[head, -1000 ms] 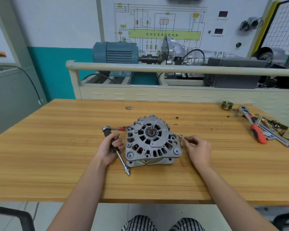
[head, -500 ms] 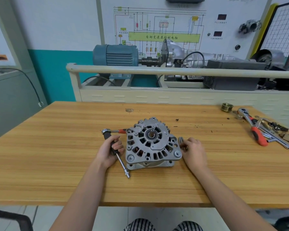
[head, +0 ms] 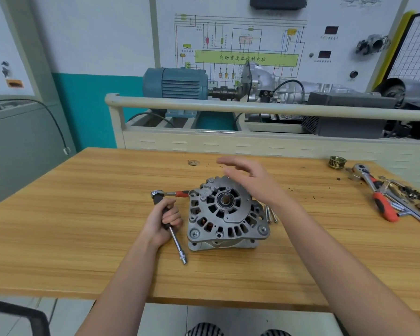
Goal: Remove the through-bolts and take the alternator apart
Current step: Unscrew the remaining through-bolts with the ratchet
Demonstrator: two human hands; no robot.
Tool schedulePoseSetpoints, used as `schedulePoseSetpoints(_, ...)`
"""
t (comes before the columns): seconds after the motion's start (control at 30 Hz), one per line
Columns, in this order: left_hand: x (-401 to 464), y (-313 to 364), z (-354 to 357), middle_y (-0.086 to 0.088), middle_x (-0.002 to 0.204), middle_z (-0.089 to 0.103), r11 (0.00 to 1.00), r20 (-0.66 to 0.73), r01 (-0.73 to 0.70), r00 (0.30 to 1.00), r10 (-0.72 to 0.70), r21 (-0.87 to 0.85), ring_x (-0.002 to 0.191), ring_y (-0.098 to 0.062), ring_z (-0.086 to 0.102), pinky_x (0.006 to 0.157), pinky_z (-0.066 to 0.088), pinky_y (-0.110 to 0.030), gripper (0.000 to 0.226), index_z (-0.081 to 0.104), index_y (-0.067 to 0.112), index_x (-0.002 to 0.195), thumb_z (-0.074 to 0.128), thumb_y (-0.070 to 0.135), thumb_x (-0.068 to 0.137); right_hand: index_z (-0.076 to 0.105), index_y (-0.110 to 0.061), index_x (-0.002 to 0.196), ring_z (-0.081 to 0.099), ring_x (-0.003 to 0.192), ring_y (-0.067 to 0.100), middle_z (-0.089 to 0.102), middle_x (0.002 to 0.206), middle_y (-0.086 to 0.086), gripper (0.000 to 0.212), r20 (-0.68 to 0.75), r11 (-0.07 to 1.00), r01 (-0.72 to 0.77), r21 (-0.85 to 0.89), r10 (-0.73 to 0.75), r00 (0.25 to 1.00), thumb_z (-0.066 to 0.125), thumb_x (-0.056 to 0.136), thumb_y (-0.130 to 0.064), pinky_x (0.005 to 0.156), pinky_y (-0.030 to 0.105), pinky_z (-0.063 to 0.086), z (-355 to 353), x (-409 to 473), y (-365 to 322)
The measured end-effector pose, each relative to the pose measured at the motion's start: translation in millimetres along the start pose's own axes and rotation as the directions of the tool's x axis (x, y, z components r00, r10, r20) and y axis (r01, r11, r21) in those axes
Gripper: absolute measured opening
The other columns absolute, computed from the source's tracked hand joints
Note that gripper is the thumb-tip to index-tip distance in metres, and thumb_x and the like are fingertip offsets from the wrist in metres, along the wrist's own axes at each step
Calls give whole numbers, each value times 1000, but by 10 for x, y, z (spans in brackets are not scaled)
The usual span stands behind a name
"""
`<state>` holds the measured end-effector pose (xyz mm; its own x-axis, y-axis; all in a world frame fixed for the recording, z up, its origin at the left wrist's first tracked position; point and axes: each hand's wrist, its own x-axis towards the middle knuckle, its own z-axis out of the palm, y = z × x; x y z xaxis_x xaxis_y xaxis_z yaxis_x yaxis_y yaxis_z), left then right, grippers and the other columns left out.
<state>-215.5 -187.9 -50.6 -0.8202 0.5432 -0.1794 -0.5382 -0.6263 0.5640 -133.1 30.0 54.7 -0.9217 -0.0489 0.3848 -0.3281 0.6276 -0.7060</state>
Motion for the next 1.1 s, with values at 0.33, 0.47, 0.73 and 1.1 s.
schedulePoseSetpoints(0.33, -40, 4, 2, 8, 35, 28, 1000, -18, -10, 1000, 10, -27, 28, -5, 25, 31, 25, -16, 38, 39, 18, 48, 55, 12, 82, 65, -42, 116, 53, 116, 2, 61, 124, -19, 25, 99, 997, -42, -60, 48, 994, 52, 95, -38, 100, 33, 42, 205, 104, 161)
schedulePoseSetpoints(0.47, -104, 17, 48, 8, 33, 27, 997, 3, -53, 999, 53, -48, 26, -4, 24, 31, 22, -16, 36, 40, 18, 50, 54, 16, 83, 67, -42, 111, 55, 113, -1, 64, 118, -21, 22, 82, 997, -78, -4, 78, 994, 56, 93, -38, 96, 27, 42, 220, 91, 139)
schedulePoseSetpoints(0.73, -453, 696, 770, 9, 35, 30, 884, 249, -432, 889, 385, 178, 28, -2, 24, 32, 21, -15, 35, 39, 21, 54, 54, 20, 86, 43, -26, 138, 49, 115, 5, 50, 133, -13, 71, -36, 988, -152, 13, 153, 988, 71, 77, -50, 97, 29, 42, 217, 74, 197)
schedulePoseSetpoints(1.1, -49, 405, 2128, 8, 38, 30, 626, 475, -697, 708, 523, 350, 31, -10, 21, 36, 19, -20, 39, 38, 15, 56, 50, 9, 93, 57, -16, 126, 54, 87, 0, 62, 115, -8, 98, -115, 948, -309, -77, 300, 947, 65, 53, -80, 68, 15, 40, 237, 75, 193)
